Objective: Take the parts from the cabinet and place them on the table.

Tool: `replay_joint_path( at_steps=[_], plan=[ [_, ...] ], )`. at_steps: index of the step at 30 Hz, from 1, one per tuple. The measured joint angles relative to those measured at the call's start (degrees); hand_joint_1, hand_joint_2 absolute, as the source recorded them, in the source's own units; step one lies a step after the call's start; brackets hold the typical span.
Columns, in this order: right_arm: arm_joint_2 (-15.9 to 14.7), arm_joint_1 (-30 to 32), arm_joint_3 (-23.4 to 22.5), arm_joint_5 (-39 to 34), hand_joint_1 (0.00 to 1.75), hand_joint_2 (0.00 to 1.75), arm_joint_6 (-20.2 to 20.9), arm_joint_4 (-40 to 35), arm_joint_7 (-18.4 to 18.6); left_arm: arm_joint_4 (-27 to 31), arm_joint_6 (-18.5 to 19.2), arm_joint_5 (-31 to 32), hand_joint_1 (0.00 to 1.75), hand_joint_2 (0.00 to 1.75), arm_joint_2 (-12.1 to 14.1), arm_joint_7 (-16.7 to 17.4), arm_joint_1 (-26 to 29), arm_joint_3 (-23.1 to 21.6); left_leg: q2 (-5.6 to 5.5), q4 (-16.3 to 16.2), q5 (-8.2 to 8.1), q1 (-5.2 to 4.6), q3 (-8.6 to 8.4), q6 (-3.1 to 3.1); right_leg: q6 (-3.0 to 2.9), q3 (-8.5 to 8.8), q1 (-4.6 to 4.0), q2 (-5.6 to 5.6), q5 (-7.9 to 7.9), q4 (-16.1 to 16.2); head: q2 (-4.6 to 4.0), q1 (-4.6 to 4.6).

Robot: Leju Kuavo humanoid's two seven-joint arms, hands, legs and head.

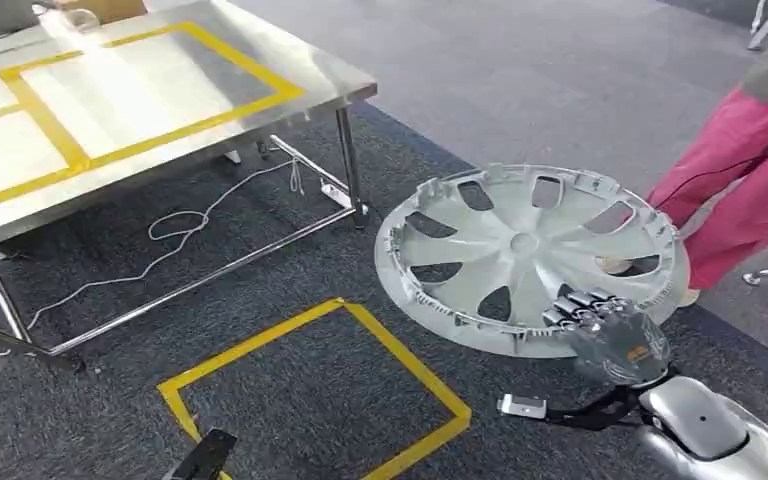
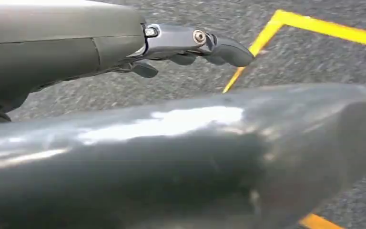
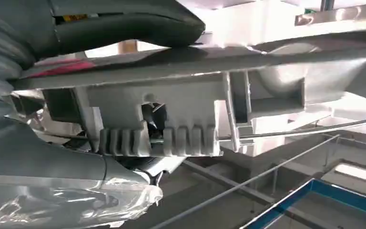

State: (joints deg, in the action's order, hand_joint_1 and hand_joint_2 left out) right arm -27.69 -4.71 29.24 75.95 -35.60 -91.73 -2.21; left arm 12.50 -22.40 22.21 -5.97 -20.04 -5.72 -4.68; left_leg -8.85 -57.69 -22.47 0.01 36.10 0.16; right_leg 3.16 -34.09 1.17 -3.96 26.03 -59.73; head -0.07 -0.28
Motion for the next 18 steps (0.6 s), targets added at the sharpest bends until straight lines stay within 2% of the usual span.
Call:
replay_joint_path(
  at_steps=[1, 2, 3, 4, 5, 6, 7, 8, 9, 10, 11, 12, 13, 14, 16, 17, 18],
  plan=[
    [0.00, 0.19, -0.32, 0.00, 1.75, 1.75, 0.00, -0.17, 0.00, 0.00, 0.00, 0.00, 0.00, 0.00, 0.11, 0.13, 0.11, 0.00, -0.68, 0.00, 0.00, -0.04, 0.11, -0.20, -0.36, 0.12, 0.18, 0.74, -0.07, 0.11, 0.00, 0.04],
    [0.00, 0.29, -0.46, 0.00, 1.75, 1.75, 0.02, -0.31, 0.00, 0.00, 0.00, 0.00, 0.00, 0.00, 0.46, 0.15, 0.19, 0.00, 0.25, -0.21, -0.48, -0.10, 0.21, -0.39, -0.76, 0.31, 0.37, 1.60, -0.18, 0.36, 0.00, 0.11],
    [-0.11, 0.68, -0.80, 0.02, 1.75, 1.75, 0.02, -0.35, 0.00, 0.00, 0.00, 0.02, 0.00, 0.00, 0.04, 0.15, 0.04, 0.00, 4.00, -2.05, -1.92, -0.60, 1.08, -0.78, -1.33, 0.44, 0.30, 2.22, -0.11, 0.49, 0.00, -0.60],
    [-0.11, 1.09, -1.22, 0.07, 1.75, 1.75, 0.00, -0.66, 0.00, 0.00, 0.02, 0.07, 0.00, 0.00, 0.07, 0.15, -0.23, 0.00, 6.47, -6.00, -4.12, -0.58, 3.09, -1.14, -1.54, 0.42, 0.16, 3.12, -0.10, 0.49, 0.00, -0.94],
    [-0.18, 1.30, -1.46, 0.13, 1.75, 1.75, 0.02, -0.74, -0.02, 0.00, 0.04, 0.20, 0.00, 0.00, 0.07, 0.15, -0.38, 0.00, 7.70, -10.77, -6.22, -0.42, 5.36, -1.29, -1.67, 0.43, 0.02, 3.94, -0.01, 0.48, 0.00, -0.92],
    [-0.17, 1.42, -1.68, 0.22, 1.75, 1.75, 0.04, -0.74, -0.04, 0.00, 0.07, 0.31, 0.00, 0.00, -0.02, 0.15, -0.40, 0.00, 8.24, -15.56, -7.91, -0.27, 7.70, -1.36, -1.79, 0.44, -0.08, 4.81, 0.07, 0.48, 0.00, -0.94],
    [-0.17, 1.55, -1.86, 0.31, 1.75, 1.75, 0.06, -0.74, -0.13, 0.00, 0.13, 0.37, 0.00, 0.00, -0.06, 0.15, -0.33, 0.00, 8.27, -18.20, -8.35, -0.20, 9.07, -1.44, -1.87, 0.49, -0.14, 5.60, 0.14, 0.48, 0.00, -0.94],
    [-0.17, 1.76, -1.99, 0.35, 1.75, 1.75, 0.07, -0.74, -0.22, 0.00, 0.20, 0.37, 0.00, 0.00, -0.09, 0.15, -0.26, 0.00, 8.28, -17.97, -7.38, -0.19, 9.00, -1.44, -1.90, 0.61, -0.17, 6.39, 0.19, 0.48, 0.00, -0.96],
    [-0.17, 1.93, -2.18, 0.37, 1.75, 1.75, 0.07, -0.74, -0.22, 0.00, 0.20, 0.37, 0.00, 0.00, -0.09, 0.15, -0.25, 0.00, 8.36, -15.02, -5.15, -0.20, 7.59, -1.30, -1.93, 0.74, -0.23, 7.19, 0.30, 0.48, 0.00, -0.94],
    [-0.17, 2.01, -2.34, 0.39, 1.75, 1.75, 0.07, -0.74, -0.31, 0.00, 0.20, 0.37, 0.00, 0.00, -0.09, 0.15, -0.27, 0.00, 8.84, -10.42, -2.70, -0.29, 5.20, -1.03, -1.82, 0.95, -0.29, 7.85, 0.43, 0.48, 0.00, -0.96],
    [-0.17, 2.06, -2.38, 0.46, 1.75, 1.75, 0.07, -0.79, -0.37, 0.00, 0.20, 0.37, 0.00, 0.00, -0.07, 0.15, -0.36, 0.00, 10.15, -5.27, -0.53, -0.49, 2.35, -0.60, -1.72, 1.25, -0.36, 8.50, 0.58, 0.49, 0.00, -0.94],
    [-0.17, 2.11, -2.49, 0.48, 1.75, 1.75, 0.07, -0.79, -0.37, 0.00, 0.20, 0.37, 0.00, 0.00, -0.07, 0.15, -0.47, 0.00, 14.09, -1.27, 0.10, -1.15, 0.10, 0.02, -1.46, 1.45, -0.58, 8.99, 0.77, 0.49, 0.00, -0.94],
    [-0.20, 2.27, -2.66, 0.48, 1.75, 1.75, 0.07, -0.81, -0.37, 0.00, 0.20, 0.37, 0.00, 0.00, -0.09, 0.15, -0.78, 0.00, 14.27, 0.09, -0.59, -1.64, -0.31, 0.27, -1.04, 1.33, -1.01, 9.57, 1.11, 0.28, 0.00, -1.03],
    [-0.20, 2.30, -2.77, 0.52, 1.75, 1.75, 0.07, -0.81, -0.37, 0.00, 0.20, 0.37, 0.00, 0.00, -0.18, 0.15, -0.88, 0.00, 13.58, -0.07, -0.48, -1.50, 0.03, 0.40, -0.86, 1.52, -1.13, 10.25, 1.10, 0.50, 0.00, -0.70],
    [-0.20, 2.28, -2.77, 0.52, 1.75, 1.75, 0.07, -0.96, -0.37, 0.00, 0.17, 0.37, 0.00, 0.00, -0.17, 0.15, -0.68, 0.00, 11.99, -0.02, -0.51, -1.58, 0.21, 0.81, -0.42, 2.12, -1.12, 11.83, 1.18, 0.98, 0.00, -0.72],
    [-0.20, 2.38, -2.84, 0.52, 1.75, 1.75, 0.04, -1.13, -0.37, 0.00, 0.15, 0.37, 0.00, 0.00, -0.20, 0.15, -0.60, 0.00, 11.04, 0.53, -0.24, -1.21, -0.24, 1.18, 0.08, 2.62, -1.13, 12.37, 1.59, 1.00, 0.00, -0.77],
    [-0.20, 2.41, -2.88, 0.52, 1.75, 1.75, 0.02, -1.20, -0.37, 0.00, 0.09, 0.37, 0.00, 0.00, -0.20, 0.15, -0.53, 0.02, 10.34, 0.64, -0.12, -0.83, -0.44, 1.47, 0.43, 2.09, -0.90, 9.21, 2.41, -0.10, 0.00, -0.53]
  ],
)
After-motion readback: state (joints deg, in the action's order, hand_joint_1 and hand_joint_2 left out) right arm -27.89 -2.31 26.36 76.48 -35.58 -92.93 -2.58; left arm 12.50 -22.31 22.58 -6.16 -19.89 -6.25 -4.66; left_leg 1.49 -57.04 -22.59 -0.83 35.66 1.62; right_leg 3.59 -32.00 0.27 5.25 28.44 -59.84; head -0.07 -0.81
